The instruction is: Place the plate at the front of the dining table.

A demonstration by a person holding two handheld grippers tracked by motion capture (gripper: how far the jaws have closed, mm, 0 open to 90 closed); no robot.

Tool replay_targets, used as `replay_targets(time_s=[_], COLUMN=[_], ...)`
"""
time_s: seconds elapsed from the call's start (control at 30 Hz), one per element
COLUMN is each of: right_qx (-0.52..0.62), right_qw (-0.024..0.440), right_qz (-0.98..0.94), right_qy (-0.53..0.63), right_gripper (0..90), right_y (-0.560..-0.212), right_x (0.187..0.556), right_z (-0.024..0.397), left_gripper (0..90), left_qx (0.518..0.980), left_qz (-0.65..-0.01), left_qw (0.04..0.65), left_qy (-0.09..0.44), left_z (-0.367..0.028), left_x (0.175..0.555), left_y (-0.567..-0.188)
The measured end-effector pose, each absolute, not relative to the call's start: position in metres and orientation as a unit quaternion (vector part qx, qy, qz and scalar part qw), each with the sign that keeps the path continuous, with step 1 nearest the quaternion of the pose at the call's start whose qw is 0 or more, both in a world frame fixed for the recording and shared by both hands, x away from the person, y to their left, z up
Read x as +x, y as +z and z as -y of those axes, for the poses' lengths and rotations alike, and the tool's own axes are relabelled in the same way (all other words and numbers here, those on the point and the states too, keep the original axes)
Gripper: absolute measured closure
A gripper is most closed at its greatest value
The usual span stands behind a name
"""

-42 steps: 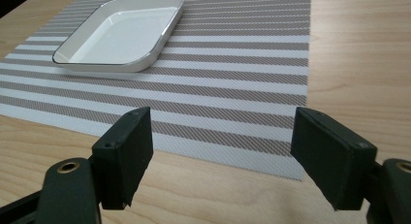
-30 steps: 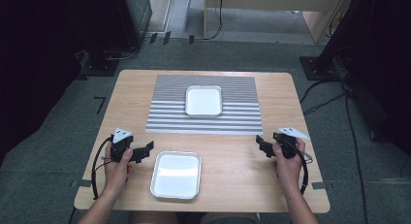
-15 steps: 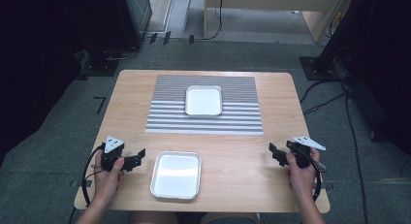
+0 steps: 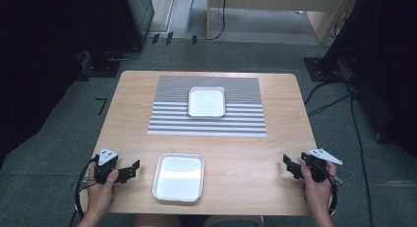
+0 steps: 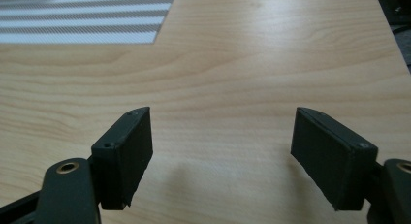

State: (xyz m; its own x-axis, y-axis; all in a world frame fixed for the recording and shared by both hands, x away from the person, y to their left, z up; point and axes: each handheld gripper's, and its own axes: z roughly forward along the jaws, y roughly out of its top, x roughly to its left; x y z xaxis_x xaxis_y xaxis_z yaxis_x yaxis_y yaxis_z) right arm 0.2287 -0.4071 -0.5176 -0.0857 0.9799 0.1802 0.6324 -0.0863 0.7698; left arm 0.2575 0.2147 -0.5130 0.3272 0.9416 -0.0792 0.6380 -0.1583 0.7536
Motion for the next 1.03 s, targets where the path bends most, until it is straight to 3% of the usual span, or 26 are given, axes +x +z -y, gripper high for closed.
replay_targets(time_s=[0.43,0.6,1.03], right_qx=[0.637,0.622,0.619], right_qw=[0.241,0.269,0.261], right_qz=[-0.645,-0.668,-0.673], right_qy=[0.347,0.306,0.308], right_gripper=[22.2,22.3,19.2], right_y=[-0.524,-0.524,-0.525], right_x=[0.213,0.21,0.21], right_z=[0.413,0.403,0.403], left_gripper=[10.3,10.3,10.1], left_qx=[0.733,0.737,0.743], left_qz=[-0.549,-0.546,-0.541], left_qw=[0.34,0.328,0.318], left_qy=[0.214,0.228,0.233], left_z=[-0.232,-0.23,-0.226], left_x=[0.244,0.242,0.241], left_y=[-0.517,-0.518,-0.518])
